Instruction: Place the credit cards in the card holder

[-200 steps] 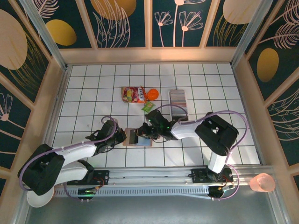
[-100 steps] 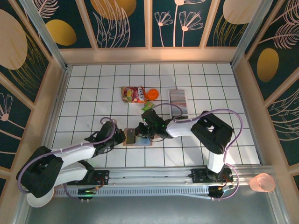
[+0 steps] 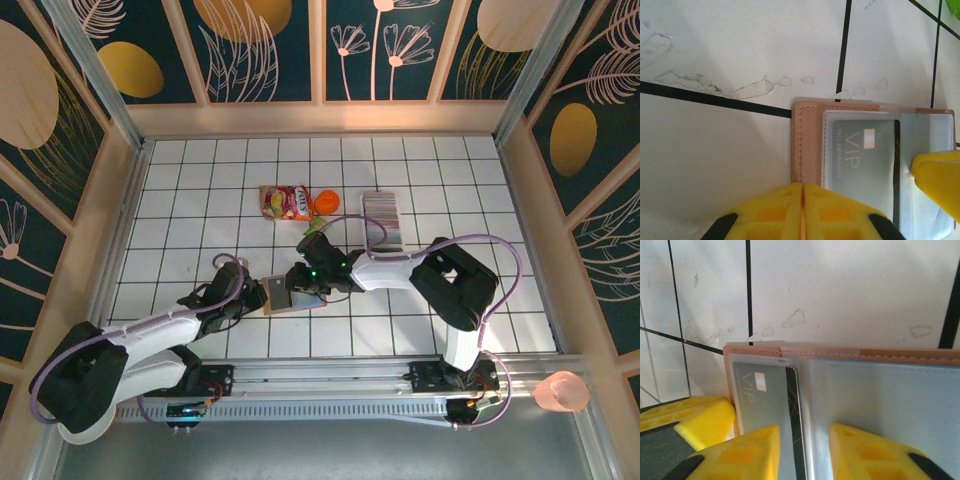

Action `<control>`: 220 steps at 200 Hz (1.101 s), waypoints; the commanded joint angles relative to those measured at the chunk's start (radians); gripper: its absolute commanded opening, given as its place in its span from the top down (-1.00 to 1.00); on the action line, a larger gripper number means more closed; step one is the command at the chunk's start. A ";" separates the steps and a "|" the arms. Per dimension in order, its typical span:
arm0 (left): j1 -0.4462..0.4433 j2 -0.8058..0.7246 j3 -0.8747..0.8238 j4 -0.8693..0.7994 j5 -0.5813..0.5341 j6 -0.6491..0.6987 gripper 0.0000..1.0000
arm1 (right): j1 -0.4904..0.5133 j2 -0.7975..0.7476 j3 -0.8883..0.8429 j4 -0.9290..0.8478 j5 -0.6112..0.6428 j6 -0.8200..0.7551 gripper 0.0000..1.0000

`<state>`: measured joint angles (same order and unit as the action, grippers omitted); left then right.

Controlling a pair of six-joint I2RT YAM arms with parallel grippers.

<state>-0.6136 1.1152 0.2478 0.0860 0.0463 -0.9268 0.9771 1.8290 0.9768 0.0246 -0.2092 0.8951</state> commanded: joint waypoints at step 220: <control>0.001 -0.156 0.013 -0.163 0.000 0.028 -0.04 | 0.158 -0.249 -0.075 -0.232 0.344 0.064 0.43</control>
<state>-0.6136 0.9699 0.2584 -0.0467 0.0441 -0.9058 1.1130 1.5646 0.9092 -0.2436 0.1009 0.9012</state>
